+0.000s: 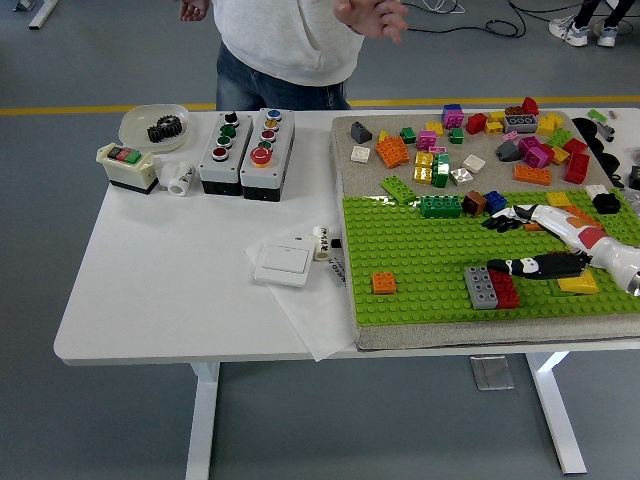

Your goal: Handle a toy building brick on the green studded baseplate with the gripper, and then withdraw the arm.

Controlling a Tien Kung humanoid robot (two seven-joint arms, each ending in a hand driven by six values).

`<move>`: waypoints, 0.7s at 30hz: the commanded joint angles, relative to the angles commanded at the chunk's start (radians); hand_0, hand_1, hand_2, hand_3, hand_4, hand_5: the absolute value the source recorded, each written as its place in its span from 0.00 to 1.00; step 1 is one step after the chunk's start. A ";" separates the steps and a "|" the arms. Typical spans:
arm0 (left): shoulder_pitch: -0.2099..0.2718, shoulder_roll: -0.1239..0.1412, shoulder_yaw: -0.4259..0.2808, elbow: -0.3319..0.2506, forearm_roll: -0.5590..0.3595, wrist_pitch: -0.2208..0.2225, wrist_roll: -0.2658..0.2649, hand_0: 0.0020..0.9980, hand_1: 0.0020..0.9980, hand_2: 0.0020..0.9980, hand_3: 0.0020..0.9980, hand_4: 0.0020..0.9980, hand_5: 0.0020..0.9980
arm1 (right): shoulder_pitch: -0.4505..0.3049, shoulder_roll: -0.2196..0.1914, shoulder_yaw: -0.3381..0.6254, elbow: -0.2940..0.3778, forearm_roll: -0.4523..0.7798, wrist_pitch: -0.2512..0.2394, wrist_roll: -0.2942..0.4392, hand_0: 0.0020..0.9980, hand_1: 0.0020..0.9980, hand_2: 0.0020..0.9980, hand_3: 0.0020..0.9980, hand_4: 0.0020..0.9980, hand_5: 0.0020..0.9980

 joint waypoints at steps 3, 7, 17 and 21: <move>0.000 0.000 0.000 0.000 0.000 0.000 0.000 0.74 0.74 0.74 0.60 0.67 0.60 | -0.004 0.005 0.021 0.011 0.111 0.024 -0.061 0.81 0.76 0.78 0.77 0.98 0.67; 0.000 -0.001 0.000 0.000 0.000 0.000 -0.001 0.74 0.74 0.75 0.60 0.67 0.60 | -0.009 0.013 0.054 0.021 0.280 0.034 -0.138 0.82 0.77 0.79 0.79 0.99 0.67; 0.001 -0.002 -0.001 0.000 0.001 -0.001 -0.001 0.74 0.74 0.74 0.60 0.67 0.60 | -0.024 0.029 0.139 0.012 0.699 0.033 -0.252 0.82 0.77 0.79 0.79 1.00 0.69; 0.002 -0.002 -0.003 0.000 0.004 -0.002 -0.002 0.74 0.75 0.74 0.60 0.67 0.60 | -0.029 0.040 0.171 0.002 0.867 0.061 -0.279 0.84 0.79 0.81 0.82 1.00 0.80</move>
